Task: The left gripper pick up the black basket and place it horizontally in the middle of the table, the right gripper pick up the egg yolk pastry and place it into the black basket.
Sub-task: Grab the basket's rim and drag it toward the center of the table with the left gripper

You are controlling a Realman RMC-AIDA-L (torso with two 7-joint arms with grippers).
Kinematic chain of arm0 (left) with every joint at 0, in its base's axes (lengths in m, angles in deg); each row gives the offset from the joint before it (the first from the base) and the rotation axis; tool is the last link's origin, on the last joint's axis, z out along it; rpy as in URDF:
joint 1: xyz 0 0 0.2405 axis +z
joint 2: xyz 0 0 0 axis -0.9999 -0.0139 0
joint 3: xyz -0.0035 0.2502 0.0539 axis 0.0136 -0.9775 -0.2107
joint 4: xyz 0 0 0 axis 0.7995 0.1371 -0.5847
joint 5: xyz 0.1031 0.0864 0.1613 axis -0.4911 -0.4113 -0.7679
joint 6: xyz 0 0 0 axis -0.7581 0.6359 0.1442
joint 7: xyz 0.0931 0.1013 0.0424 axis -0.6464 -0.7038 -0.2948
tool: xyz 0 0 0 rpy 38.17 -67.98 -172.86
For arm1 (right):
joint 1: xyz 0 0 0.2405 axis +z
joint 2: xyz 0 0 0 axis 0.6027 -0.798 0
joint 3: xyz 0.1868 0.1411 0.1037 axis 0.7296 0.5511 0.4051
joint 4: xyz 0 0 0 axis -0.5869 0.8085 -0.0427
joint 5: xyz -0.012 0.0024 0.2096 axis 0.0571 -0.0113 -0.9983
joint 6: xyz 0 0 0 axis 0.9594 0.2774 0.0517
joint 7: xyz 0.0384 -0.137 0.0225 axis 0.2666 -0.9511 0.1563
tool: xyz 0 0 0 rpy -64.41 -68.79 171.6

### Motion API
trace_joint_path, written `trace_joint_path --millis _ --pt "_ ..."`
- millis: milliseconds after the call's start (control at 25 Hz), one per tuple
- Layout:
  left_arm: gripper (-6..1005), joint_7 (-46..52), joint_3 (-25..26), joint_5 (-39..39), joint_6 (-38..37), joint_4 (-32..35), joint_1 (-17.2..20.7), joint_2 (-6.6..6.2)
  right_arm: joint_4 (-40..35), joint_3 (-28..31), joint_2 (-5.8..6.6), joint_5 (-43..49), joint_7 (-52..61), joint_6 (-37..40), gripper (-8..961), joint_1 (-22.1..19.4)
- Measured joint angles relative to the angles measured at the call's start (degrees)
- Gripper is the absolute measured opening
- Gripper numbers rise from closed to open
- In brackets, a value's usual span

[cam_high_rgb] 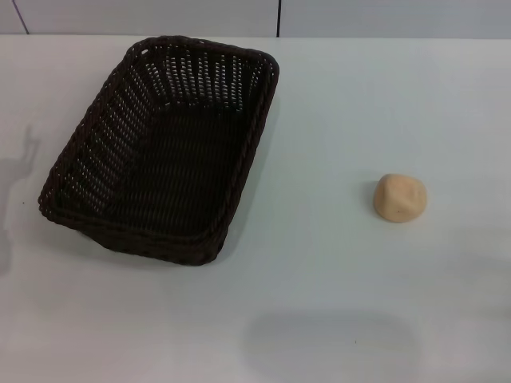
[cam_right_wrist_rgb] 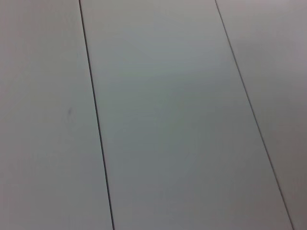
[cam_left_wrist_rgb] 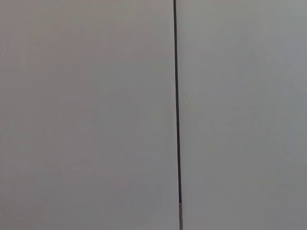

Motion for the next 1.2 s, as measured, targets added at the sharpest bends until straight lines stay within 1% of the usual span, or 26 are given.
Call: trace_joint_path --millis 360,440,520,640,720,760,800,880,920,1080,1160,1200 --pt "779 0.5 -0.1 -0.3 -0.1 -0.3 0.0 -0.12 -0.1 0.0 -0.03 0.0 0.0 -0.2 814 -0.1" --pt "779 1.1 -0.9 -0.7 0.8 -1.5 0.0 -0.42 -0.1 0.0 -0.03 0.0 0.0 -0.2 814 -0.1" --pt "779 1.4 -1.9 -0.9 3.8 -4.1 0.0 -1.17 0.0 0.0 0.00 0.1 0.0 -0.2 813 -0.1" --pt "779 2.6 -2.8 -2.9 11.8 -11.3 0.6 -3.36 0.0 0.0 0.08 0.3 0.0 -0.2 812 -0.1" --pt "779 4.0 -2.6 -6.5 18.7 -18.4 1.7 -5.33 0.1 0.0 0.11 0.3 0.0 -0.2 812 -0.1" --pt "779 5.9 -2.4 -9.6 25.1 -24.8 2.9 -6.99 0.1 0.0 0.13 0.2 0.0 -0.3 811 -0.2" --pt "779 5.9 -2.4 -9.6 25.1 -24.8 2.9 -6.99 0.1 0.0 0.13 0.2 0.0 -0.3 811 -0.2" --pt "779 9.0 -2.2 -12.9 34.8 -33.5 4.1 -9.31 0.0 0.0 0.14 0.1 0.1 -0.3 811 -0.3" --pt "779 10.1 -2.3 -13.7 39.6 -36.8 4.3 -10.30 0.0 0.0 0.15 0.1 0.2 -0.3 810 -0.3" --pt "779 11.5 -4.5 -14.4 59.0 -51.7 4.7 -15.07 0.0 0.0 0.17 0.0 0.3 -0.3 809 -0.3" --pt "779 11.6 -5.3 -14.3 67.5 -57.8 4.9 -16.88 0.0 0.0 0.18 0.0 0.4 -0.4 809 -0.2" --pt "779 11.5 -5.6 -14.3 71.8 -61.1 4.9 -17.58 0.0 0.0 0.18 0.0 0.4 -0.4 808 -0.2"
